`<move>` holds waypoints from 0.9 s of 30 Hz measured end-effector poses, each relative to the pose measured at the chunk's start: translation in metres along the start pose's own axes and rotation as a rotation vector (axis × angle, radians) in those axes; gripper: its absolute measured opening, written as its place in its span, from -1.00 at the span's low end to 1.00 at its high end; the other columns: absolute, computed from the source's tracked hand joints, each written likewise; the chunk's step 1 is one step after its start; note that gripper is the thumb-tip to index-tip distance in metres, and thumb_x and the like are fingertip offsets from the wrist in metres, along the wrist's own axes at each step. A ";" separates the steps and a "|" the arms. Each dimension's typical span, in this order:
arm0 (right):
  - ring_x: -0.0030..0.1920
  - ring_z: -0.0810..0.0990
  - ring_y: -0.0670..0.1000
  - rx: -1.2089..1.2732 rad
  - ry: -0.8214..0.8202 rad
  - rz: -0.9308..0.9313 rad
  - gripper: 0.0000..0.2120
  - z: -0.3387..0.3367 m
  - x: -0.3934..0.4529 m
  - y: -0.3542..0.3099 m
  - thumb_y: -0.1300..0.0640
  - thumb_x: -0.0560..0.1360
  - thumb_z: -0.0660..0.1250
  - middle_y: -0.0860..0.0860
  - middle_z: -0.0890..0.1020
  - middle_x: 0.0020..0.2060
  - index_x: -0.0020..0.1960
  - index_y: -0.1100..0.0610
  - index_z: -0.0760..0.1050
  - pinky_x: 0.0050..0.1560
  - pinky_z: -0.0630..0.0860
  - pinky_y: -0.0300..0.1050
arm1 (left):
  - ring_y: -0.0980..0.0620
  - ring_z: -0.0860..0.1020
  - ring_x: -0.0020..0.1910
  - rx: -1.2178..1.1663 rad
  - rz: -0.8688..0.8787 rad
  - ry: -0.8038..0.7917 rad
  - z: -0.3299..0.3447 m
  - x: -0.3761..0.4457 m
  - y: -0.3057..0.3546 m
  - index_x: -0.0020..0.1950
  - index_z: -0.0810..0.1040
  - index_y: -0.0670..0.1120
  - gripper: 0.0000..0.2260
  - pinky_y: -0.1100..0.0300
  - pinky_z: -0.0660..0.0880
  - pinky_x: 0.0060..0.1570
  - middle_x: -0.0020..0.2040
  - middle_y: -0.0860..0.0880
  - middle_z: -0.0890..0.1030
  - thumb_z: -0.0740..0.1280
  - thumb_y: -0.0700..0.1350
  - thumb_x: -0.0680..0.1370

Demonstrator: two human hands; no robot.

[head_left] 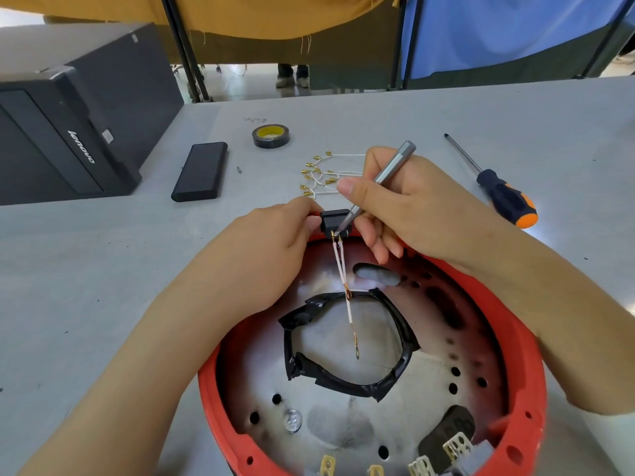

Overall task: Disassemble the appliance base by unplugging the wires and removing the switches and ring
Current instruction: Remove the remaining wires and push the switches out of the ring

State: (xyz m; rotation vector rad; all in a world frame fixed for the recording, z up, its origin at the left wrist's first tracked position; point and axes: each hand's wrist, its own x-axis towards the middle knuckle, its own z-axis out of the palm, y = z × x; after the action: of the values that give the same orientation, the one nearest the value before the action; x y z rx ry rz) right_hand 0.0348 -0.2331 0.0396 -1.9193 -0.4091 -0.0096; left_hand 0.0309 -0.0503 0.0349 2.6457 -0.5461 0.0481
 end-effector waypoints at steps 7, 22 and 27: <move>-0.59 0.47 0.01 -0.012 0.035 -0.028 -0.74 0.001 -0.002 -0.002 -0.01 0.58 0.25 0.08 0.59 -0.47 -0.22 0.06 0.31 -0.57 0.34 -0.27 | 0.00 0.49 -0.02 -0.015 0.007 -0.002 0.000 0.000 -0.001 0.18 0.43 0.12 -0.78 0.15 0.30 -0.12 -0.02 0.10 0.56 0.03 0.04 0.64; -0.61 0.44 -0.12 -0.235 0.093 -0.095 -0.75 0.004 -0.010 -0.011 -0.01 0.59 0.23 0.02 0.58 -0.49 -0.21 0.08 0.31 -0.51 0.34 -0.36 | -0.02 0.50 0.01 -0.011 0.013 -0.013 0.001 0.001 0.000 0.23 0.42 0.11 -0.75 0.10 0.38 -0.03 0.04 0.03 0.58 0.02 0.04 0.64; -0.53 0.51 -0.06 -0.369 0.094 -0.180 -0.75 0.007 -0.014 -0.015 0.00 0.58 0.24 0.00 0.57 -0.43 -0.19 0.12 0.34 -0.46 0.41 -0.32 | -0.03 0.50 -0.01 -0.013 0.015 -0.005 0.000 0.000 0.000 0.17 0.42 0.09 -0.78 0.11 0.35 -0.07 0.01 0.04 0.57 0.03 0.04 0.64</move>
State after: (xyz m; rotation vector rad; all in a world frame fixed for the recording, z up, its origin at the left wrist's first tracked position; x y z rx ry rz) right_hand 0.0158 -0.2256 0.0473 -2.2263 -0.5443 -0.3114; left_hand 0.0311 -0.0508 0.0346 2.6303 -0.5660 0.0423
